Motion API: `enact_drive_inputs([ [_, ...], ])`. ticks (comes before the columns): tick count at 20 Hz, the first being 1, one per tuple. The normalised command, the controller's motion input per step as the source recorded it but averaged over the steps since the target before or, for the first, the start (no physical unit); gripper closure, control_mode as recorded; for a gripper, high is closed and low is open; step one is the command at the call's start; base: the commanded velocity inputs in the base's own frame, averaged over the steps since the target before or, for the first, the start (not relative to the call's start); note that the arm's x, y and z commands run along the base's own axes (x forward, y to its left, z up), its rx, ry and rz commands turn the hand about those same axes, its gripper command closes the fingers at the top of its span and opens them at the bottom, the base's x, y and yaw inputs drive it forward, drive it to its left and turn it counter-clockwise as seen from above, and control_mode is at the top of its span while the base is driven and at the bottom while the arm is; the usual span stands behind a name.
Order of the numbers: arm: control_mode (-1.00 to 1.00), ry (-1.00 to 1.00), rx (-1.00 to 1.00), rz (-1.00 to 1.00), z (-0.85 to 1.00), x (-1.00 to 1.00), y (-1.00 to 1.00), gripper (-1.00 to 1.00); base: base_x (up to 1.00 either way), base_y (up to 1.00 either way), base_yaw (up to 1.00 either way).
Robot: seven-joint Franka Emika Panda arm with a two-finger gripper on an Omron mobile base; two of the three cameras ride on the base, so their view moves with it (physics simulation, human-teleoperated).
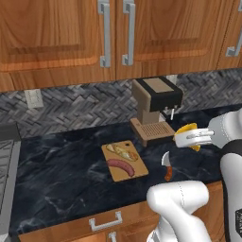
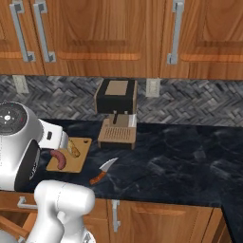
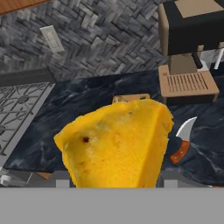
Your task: Retrieve the sausage and cheese from the fridge and place them on the cutting board on the counter.
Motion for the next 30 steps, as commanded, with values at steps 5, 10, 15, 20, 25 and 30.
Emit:
enact_drive_inputs([
  [5,1.00,0.00,0.00,0.00,0.00,0.00,0.00,1.00,0.00,0.00,0.00],
  [10,1.00,0.00,0.00,0.00,0.00,0.00,0.00,1.00,0.00,0.00,0.00],
  [15,1.00,0.00,0.00,0.00,0.00,0.00,0.00,1.00,0.00,0.00,0.00],
  [20,-1.00,0.00,0.00,0.00,0.00,0.00,0.00,1.00,0.00,0.00,0.00],
  [25,-1.00,0.00,0.00,0.00,0.00,0.00,0.00,1.00,0.00,0.00,0.00],
  [30,-1.00,-0.01,0.00,0.00,-0.01,-0.12,-0.06,1.00,0.00,0.00,0.00],
])
